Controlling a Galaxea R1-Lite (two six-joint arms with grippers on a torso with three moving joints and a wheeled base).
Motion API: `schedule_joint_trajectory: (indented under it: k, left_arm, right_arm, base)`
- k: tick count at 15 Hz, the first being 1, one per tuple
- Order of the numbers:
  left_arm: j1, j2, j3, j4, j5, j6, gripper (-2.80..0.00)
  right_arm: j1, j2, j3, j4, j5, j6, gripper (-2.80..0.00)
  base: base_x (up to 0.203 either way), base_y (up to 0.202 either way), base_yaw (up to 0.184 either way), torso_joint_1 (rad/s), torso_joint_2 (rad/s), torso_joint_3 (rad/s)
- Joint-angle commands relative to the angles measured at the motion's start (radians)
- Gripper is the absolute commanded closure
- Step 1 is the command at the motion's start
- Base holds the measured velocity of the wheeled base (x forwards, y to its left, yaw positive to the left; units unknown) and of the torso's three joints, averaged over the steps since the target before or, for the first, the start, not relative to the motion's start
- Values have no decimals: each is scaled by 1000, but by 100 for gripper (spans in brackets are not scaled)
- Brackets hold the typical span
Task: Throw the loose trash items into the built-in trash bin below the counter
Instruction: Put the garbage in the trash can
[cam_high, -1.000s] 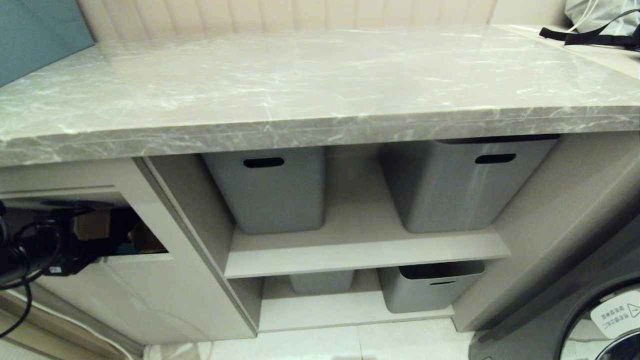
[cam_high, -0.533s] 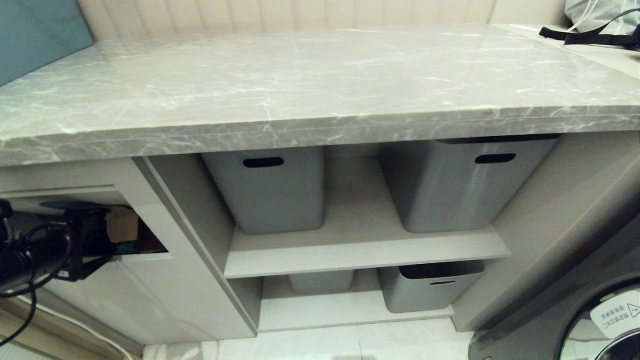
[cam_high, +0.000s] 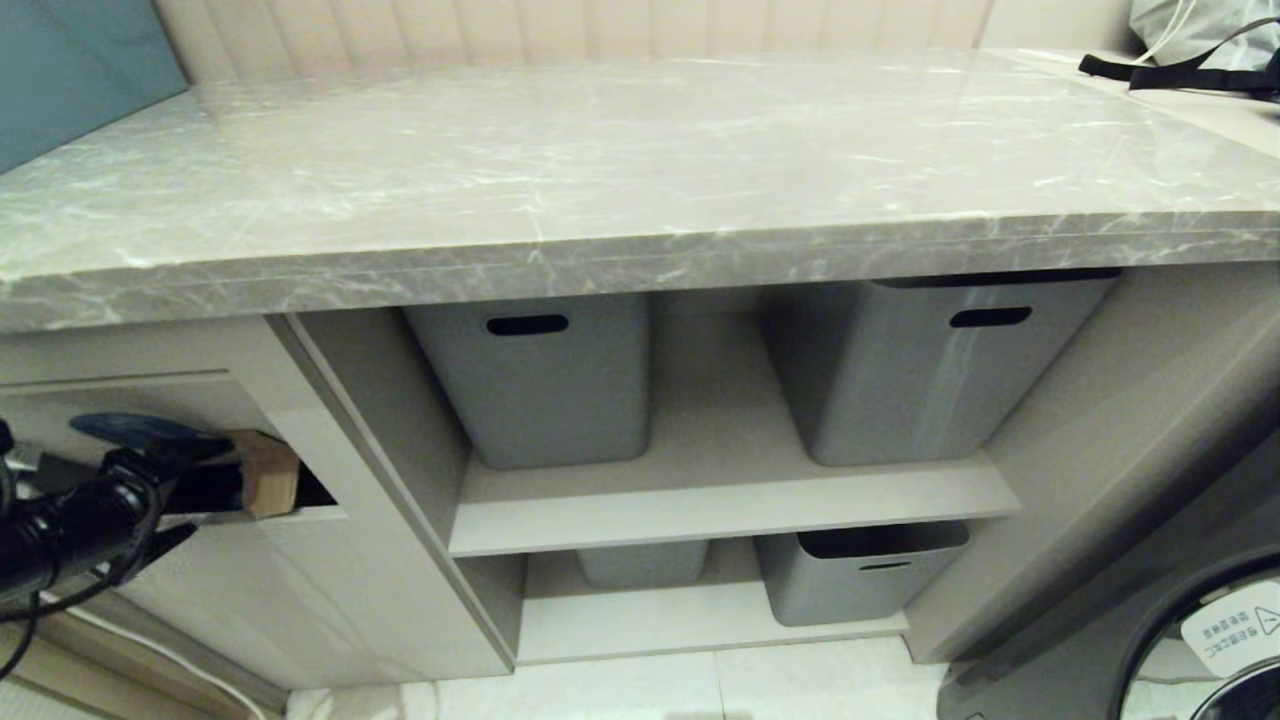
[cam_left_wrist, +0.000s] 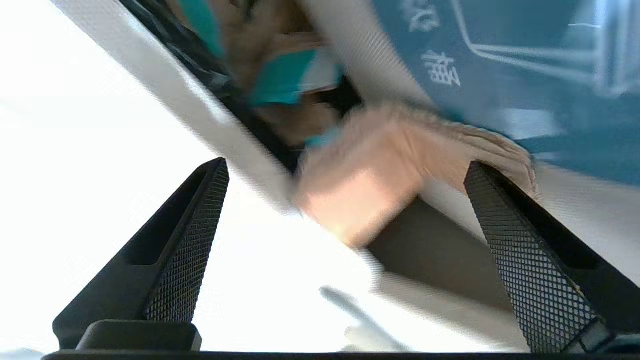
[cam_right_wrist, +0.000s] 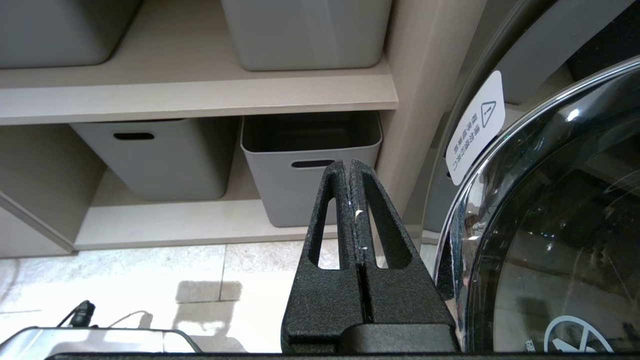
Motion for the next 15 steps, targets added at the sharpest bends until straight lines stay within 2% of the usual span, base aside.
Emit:
schedule_joint_trajectory:
  k: [1, 6, 8, 9, 11, 12, 15]
  left_arm:
    - [16, 28, -9, -4, 14, 58, -280]
    - [52, 98, -144, -9, 76, 81, -280]
    - [53, 139, -203, -13, 126, 82, -280]
    - [53, 142, -196, -14, 135, 110, -280]
    - [56, 129, -150, -27, 149, 231, -280]
    - [58, 122, -124, -77, 164, 283, -280]
    - [53, 116, -123, -204, 169, 358, -280]
  right_arm:
    - [0, 0, 0, 0, 0, 0, 0]
    - [0, 0, 0, 0, 0, 0, 0]
    - [0, 0, 0, 0, 0, -2, 0]
    - [0, 0, 0, 0, 0, 0, 0]
    - [0, 0, 0, 0, 0, 0, 0]
    - [0, 0, 0, 0, 0, 0, 0]
    - [1, 0, 0, 0, 0, -1, 0]
  base:
    - [0, 0, 0, 0, 0, 0]
    - [0, 0, 0, 0, 0, 0]
    - [0, 0, 0, 0, 0, 0]
    - [0, 0, 0, 0, 0, 0]
    - [0, 0, 0, 0, 0, 0]
    - [0, 0, 0, 0, 0, 0]
    - [0, 0, 0, 0, 0, 0]
